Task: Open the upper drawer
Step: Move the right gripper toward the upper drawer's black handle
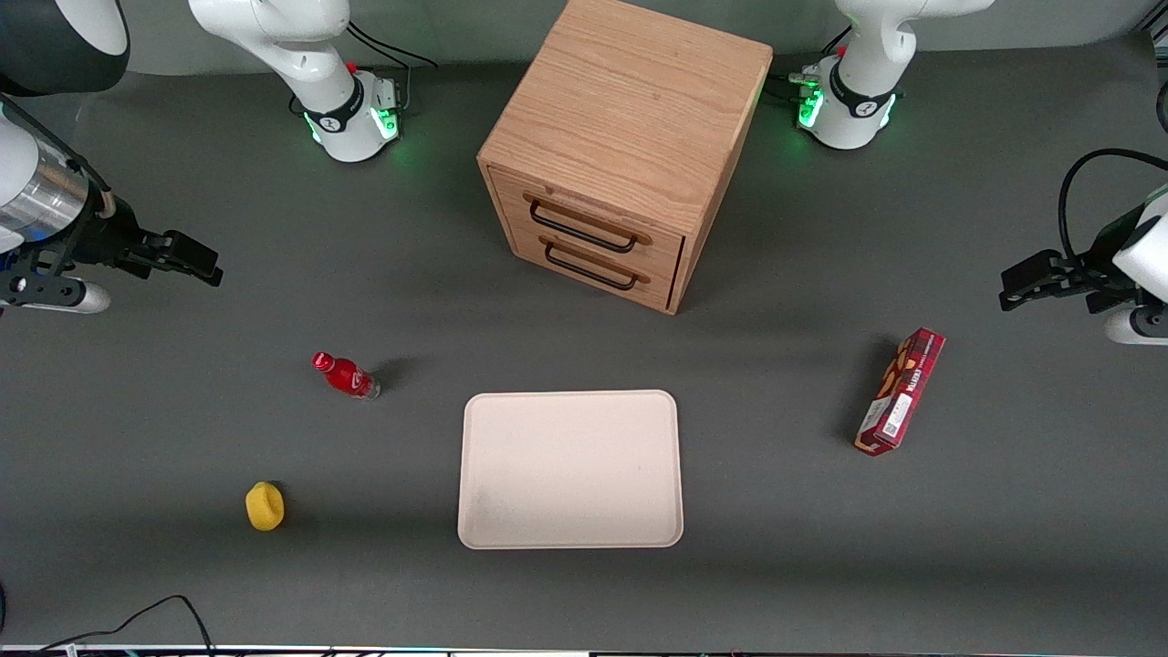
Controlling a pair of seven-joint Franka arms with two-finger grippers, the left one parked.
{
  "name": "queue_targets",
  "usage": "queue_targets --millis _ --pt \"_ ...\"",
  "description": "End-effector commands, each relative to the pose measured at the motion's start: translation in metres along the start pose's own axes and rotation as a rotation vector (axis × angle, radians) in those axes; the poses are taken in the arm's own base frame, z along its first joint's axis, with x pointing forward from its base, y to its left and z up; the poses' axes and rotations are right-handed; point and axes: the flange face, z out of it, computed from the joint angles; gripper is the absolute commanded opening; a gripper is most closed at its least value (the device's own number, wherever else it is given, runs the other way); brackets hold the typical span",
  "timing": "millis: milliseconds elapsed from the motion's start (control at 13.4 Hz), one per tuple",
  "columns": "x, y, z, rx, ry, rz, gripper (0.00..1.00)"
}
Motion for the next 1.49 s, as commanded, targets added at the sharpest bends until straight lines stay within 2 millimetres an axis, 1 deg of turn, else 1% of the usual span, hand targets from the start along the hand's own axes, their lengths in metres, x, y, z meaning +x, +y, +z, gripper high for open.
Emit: queue_targets --millis 0,224,299,448,522,597,746,821,896,1045,1119,1194,1269,1343,1418 --pt "-0.009 0.001 -0.005 -0.012 0.006 -0.013 1.00" --pt "-0.009 -0.013 -0.009 -0.009 0.021 -0.042 1.00" --pt "-0.010 -0.030 -0.008 0.003 0.021 -0.094 1.00" --pt "-0.014 -0.079 -0.013 0.024 0.041 -0.233 1.00" --pt "-0.017 -0.108 -0.011 0.052 0.040 -0.300 1.00" --pt "-0.027 -0.140 -0.004 0.084 0.023 -0.429 1.00" --pt "-0.045 -0.188 -0.003 0.139 0.046 -0.557 1.00" --pt "-0.053 -0.214 0.007 0.160 0.037 -0.611 1.00" --pt "-0.061 -0.242 0.022 0.179 0.019 -0.668 1.00" --pt "-0.072 -0.286 0.046 0.225 0.022 -0.782 1.00" --pt "-0.078 -0.309 0.064 0.251 0.012 -0.853 1.00" --pt "-0.080 -0.326 0.082 0.279 0.002 -0.908 1.00" --pt "-0.082 -0.339 0.096 0.304 -0.004 -0.969 1.00" --pt "-0.083 -0.348 0.110 0.326 -0.004 -1.027 1.00" --pt "-0.088 -0.358 0.122 0.337 -0.020 -1.077 1.00"
